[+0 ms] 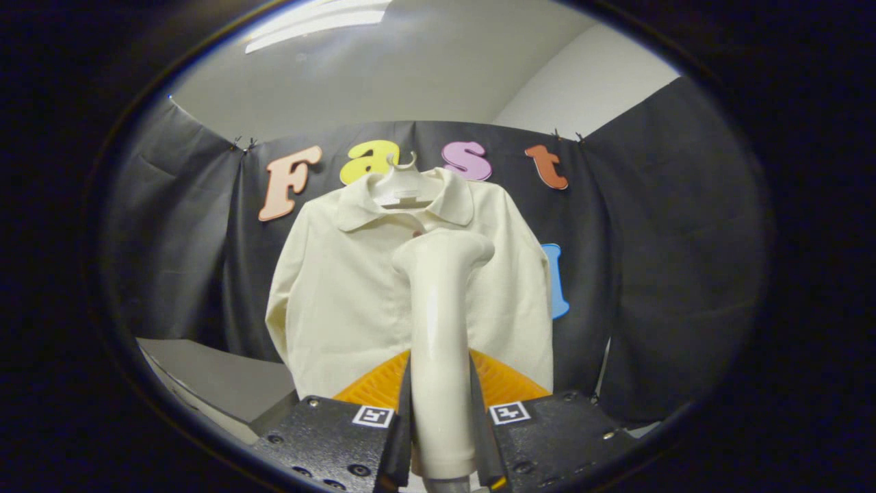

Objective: Iron the clothes twice with a garment steamer, once on the left side and once on the right side.

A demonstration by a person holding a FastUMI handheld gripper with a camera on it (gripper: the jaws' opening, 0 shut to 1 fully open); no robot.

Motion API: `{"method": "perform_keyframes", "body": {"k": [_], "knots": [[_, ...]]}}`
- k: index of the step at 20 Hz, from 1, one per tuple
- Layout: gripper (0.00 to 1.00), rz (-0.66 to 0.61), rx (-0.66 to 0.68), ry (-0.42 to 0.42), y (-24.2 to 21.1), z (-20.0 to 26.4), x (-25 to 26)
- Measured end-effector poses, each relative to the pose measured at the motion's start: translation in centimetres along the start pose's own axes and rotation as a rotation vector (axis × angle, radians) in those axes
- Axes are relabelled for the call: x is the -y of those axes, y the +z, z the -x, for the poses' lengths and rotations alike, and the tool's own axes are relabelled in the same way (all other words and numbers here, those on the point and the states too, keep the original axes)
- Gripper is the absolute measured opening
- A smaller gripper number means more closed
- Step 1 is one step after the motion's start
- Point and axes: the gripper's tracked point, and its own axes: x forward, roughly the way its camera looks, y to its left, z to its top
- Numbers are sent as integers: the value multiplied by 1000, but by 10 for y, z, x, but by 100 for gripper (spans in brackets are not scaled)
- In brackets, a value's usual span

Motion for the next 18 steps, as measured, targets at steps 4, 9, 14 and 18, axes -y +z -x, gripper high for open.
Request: {"method": "perform_keyframes", "body": {"k": [4,9,14,18], "knots": [[36,-38,19,-46,10,-42,21],[37,-99,-12,-54,-11,-65,42],[36,-86,-40,-67,-45,-56,55],[36,-120,-92,-73,-87,-39,66]]}}
